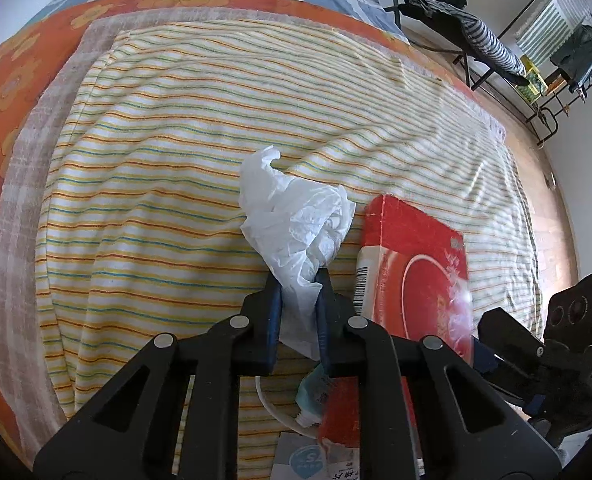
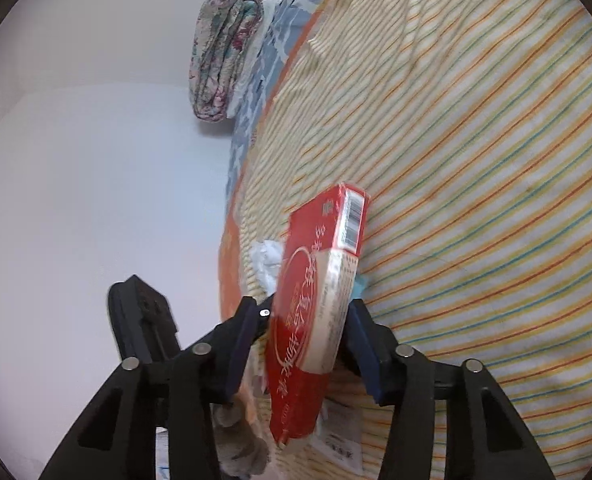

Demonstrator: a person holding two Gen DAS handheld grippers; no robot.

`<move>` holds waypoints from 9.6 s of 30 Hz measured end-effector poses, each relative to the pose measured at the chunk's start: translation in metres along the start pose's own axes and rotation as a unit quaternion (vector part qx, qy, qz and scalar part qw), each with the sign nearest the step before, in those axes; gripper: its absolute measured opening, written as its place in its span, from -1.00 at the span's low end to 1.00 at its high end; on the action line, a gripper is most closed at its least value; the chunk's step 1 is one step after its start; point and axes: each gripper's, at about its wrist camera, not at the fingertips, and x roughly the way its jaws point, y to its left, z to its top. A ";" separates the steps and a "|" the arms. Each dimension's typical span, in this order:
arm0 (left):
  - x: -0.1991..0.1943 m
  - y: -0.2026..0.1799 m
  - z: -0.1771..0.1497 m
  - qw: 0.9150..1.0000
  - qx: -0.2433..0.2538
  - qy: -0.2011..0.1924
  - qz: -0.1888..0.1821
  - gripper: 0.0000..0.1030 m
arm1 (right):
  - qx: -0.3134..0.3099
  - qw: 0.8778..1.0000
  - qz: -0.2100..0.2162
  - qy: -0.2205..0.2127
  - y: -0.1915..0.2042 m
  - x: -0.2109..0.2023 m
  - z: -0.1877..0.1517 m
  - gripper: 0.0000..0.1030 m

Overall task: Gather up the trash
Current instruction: 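Grasp the red tissue box with the right gripper while the left gripper grasps the white tissue, then carry the red box and white tissue over the blue basket and release both, then move both tools back over the bed toward the white wristband and hair tie, then grasp the white wristband with the left gripper while the right gripper grasps the black hair tie, then carry the wristband and hair tie over the blue basket and open both grippers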

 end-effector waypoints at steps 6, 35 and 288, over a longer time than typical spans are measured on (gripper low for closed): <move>-0.001 0.000 0.000 1.000 0.004 0.000 0.001 -0.74 | -0.016 1.000 -0.018 0.011 0.006 0.006 -0.003 -0.47; -0.107 0.021 -0.055 0.998 0.019 -0.056 -0.003 -0.78 | -0.225 0.966 -0.127 -0.028 0.096 -0.076 -0.042 -0.70; -0.095 -0.053 -0.287 0.979 0.200 0.032 0.008 -0.97 | -0.425 0.849 -0.295 0.109 0.038 -0.129 -0.256 -0.61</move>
